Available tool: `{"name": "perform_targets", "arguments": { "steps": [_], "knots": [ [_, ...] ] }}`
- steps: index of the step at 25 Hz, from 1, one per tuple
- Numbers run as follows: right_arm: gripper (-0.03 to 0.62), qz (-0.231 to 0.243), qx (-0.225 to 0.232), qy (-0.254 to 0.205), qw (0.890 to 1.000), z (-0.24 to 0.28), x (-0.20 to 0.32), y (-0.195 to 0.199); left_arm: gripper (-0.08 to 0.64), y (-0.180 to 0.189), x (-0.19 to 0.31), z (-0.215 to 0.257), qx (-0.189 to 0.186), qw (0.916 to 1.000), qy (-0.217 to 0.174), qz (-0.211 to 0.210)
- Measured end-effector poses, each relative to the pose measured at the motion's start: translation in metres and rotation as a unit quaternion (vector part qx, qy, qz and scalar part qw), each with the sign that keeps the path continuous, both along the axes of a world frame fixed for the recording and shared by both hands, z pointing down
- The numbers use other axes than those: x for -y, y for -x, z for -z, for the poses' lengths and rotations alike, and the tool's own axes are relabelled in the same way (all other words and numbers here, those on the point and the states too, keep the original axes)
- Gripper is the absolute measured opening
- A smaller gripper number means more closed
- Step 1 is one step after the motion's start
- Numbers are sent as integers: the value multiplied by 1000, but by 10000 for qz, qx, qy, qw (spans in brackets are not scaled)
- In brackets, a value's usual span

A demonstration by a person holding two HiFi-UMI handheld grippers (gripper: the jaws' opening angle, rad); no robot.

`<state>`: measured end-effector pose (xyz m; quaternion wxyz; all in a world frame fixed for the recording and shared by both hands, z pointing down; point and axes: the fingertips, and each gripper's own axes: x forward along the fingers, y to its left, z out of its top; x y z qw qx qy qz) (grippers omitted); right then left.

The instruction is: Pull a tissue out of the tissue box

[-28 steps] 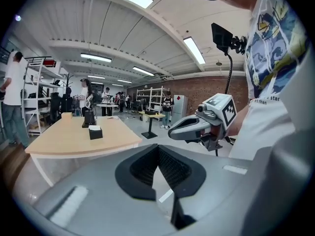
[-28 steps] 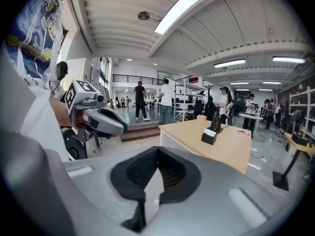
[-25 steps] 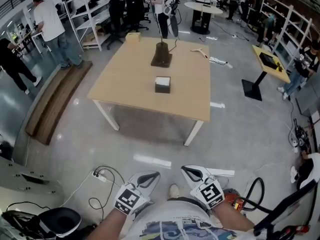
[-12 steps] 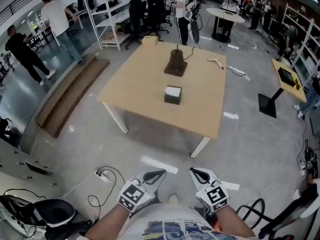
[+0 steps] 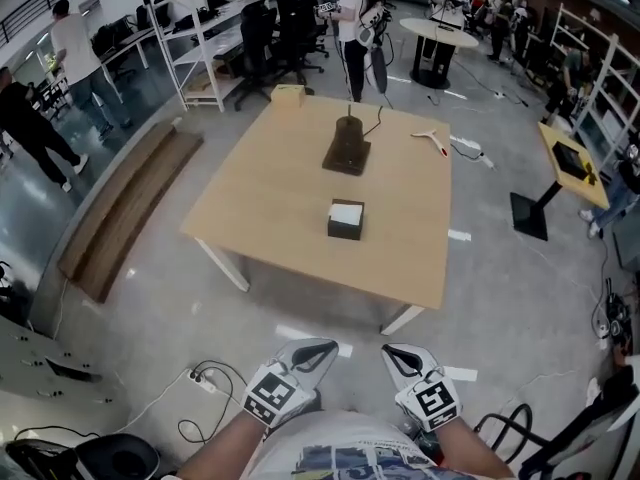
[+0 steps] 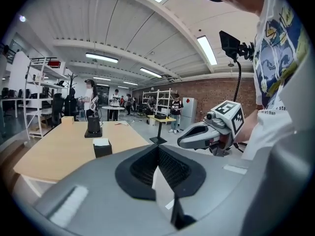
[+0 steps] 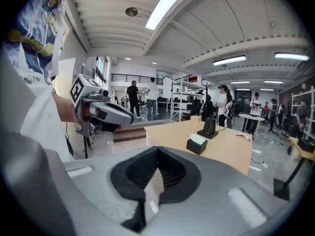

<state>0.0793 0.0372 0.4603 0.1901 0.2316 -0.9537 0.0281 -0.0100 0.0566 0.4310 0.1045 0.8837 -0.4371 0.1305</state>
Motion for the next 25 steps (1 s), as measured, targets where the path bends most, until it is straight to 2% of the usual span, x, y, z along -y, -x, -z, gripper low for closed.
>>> {"name": "perform_targets", "arguments": {
  "steps": [7, 13, 18, 25],
  "knots": [
    [0, -268, -23, -99, 9996, 14, 56, 68, 3, 68, 52, 12, 230, 9993, -132, -276],
    [0, -577, -45, -65, 9983, 15, 91, 117, 5, 121, 90, -4, 494, 9972, -94, -545],
    [0, -708, -200, 67, 9973, 4, 100, 123, 26, 136, 121, -25, 826, 9942, -211, -662],
    [0, -605, -227, 185, 9977, -7, 140, 125, 39, 167, 189, -48, 1753, 9824, -333, -546]
  ]
}}
